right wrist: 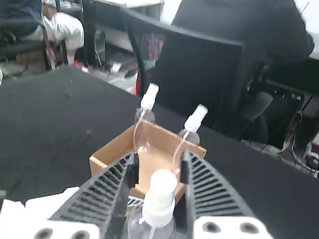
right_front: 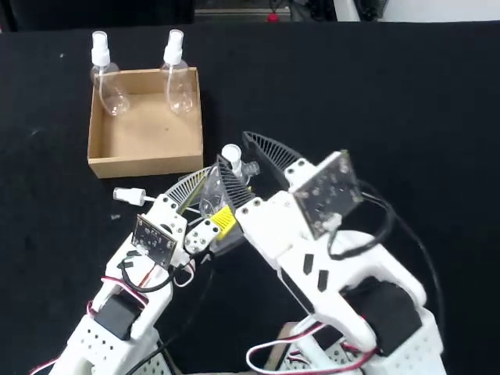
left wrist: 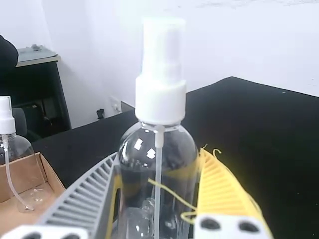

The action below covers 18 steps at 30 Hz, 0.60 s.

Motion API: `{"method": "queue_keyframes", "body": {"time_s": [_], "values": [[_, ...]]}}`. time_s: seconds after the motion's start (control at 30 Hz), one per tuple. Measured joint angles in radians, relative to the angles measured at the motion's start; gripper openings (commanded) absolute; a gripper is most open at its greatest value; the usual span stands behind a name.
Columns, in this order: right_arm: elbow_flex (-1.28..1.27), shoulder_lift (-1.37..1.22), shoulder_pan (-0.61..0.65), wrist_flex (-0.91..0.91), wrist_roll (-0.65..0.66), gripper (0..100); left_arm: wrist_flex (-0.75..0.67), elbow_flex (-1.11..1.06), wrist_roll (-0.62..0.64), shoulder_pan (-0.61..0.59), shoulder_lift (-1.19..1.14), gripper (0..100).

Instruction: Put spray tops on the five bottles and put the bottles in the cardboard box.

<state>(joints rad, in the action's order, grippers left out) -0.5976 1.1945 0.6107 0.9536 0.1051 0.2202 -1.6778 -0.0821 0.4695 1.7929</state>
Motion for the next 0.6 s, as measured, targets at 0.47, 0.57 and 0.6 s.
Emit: {"method": "queue_keyframes", "body": {"time_s": [0.47,0.57,0.6], "values": [[-0.078,0.008,-0.545,0.081,0.0,6.3,0.0,0.0,0.0,0.0,0.0,11],[-0.206,-0.003,-0.649,0.087,0.0,6.3,0.0,0.0,0.0,0.0,0.0,11],[-0.247,-0.003,-0.678,0.081,0.0,6.3,0.0,0.0,0.0,0.0,0.0,11]]}}
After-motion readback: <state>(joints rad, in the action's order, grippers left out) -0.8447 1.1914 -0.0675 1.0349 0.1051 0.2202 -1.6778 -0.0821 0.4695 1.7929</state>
